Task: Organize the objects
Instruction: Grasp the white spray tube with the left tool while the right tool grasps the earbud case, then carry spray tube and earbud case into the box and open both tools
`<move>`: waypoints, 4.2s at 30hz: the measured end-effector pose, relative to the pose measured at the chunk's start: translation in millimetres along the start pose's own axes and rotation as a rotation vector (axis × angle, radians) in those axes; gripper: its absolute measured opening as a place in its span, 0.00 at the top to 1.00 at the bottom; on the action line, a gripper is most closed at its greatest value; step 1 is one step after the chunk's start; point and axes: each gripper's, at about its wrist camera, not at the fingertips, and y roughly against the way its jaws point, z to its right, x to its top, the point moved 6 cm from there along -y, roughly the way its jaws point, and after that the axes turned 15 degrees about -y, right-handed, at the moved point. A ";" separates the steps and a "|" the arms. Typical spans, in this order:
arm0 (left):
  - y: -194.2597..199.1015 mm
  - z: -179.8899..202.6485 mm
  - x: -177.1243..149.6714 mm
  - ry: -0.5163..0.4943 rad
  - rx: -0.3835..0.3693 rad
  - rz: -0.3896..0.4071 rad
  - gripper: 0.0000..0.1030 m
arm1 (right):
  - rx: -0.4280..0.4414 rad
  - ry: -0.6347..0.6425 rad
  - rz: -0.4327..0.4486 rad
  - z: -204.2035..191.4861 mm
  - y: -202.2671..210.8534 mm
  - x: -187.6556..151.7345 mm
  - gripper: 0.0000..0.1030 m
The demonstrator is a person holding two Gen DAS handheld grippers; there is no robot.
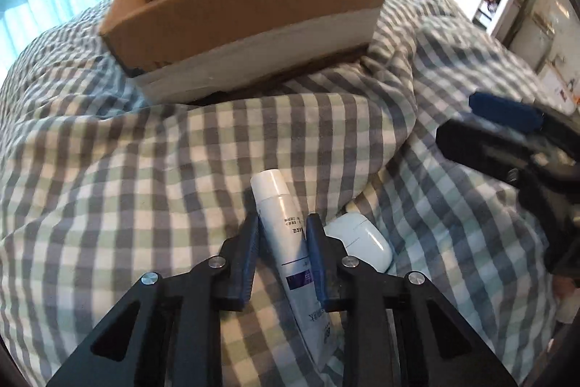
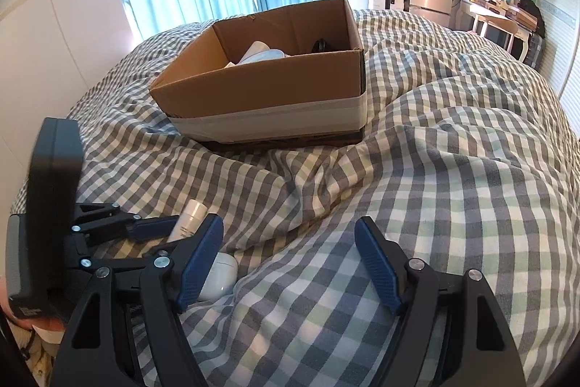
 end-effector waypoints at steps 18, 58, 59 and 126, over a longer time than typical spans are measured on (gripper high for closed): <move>79.1 -69.8 -1.5 0.097 0.118 0.159 0.76 | -0.030 0.222 -0.250 -59.2 -57.3 -50.5 0.27; 98.7 -69.4 -2.2 0.140 0.093 0.221 0.77 | 0.021 0.285 -0.072 -72.9 1.7 -20.4 0.49; 100.3 -69.9 -0.8 0.141 0.093 0.225 0.77 | 0.019 0.287 -0.059 -73.0 5.7 -15.6 0.49; -17.7 -157.9 201.5 0.079 0.116 0.167 0.79 | -0.072 0.369 -0.009 -40.3 -87.7 168.6 0.49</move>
